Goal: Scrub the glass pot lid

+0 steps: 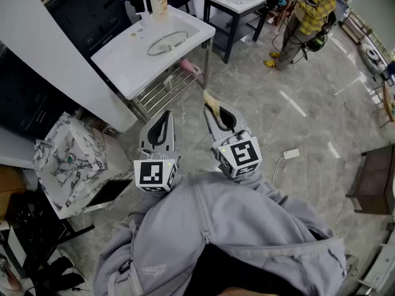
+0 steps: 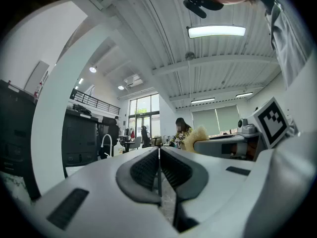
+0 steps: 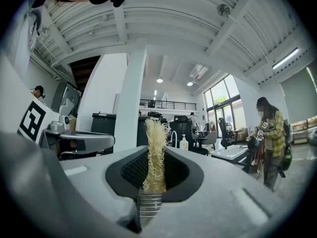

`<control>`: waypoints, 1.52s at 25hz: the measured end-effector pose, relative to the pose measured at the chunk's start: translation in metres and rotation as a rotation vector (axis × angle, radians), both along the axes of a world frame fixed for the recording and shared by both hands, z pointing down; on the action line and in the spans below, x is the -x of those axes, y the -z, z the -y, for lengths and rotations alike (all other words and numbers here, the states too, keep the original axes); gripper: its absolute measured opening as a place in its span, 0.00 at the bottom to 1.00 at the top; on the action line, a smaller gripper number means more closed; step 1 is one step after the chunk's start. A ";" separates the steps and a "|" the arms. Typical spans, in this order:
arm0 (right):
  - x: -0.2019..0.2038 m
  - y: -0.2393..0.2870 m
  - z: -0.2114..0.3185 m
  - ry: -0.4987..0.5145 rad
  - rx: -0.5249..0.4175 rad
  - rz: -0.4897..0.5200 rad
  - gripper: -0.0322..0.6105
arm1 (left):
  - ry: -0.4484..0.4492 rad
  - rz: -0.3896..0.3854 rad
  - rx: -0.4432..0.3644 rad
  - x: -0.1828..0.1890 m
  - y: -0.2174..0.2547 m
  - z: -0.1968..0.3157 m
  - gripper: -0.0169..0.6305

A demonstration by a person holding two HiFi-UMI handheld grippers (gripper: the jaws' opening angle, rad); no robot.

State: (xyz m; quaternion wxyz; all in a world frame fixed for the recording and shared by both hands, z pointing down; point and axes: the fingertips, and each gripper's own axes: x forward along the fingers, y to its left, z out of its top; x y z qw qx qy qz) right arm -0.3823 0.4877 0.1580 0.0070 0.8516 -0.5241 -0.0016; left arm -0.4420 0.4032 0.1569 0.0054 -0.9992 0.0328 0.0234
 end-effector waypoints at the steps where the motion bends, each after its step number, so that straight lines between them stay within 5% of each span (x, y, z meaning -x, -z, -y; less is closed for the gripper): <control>1: -0.002 0.001 0.000 -0.004 0.002 -0.003 0.13 | 0.003 -0.001 -0.001 -0.001 0.000 0.001 0.04; 27: -0.080 -0.010 0.005 0.074 -0.044 0.050 0.13 | 0.070 0.013 -0.010 -0.069 -0.003 0.001 0.04; 38: -0.131 -0.027 0.044 0.066 -0.038 0.052 0.13 | 0.082 0.016 0.019 -0.118 -0.026 0.047 0.04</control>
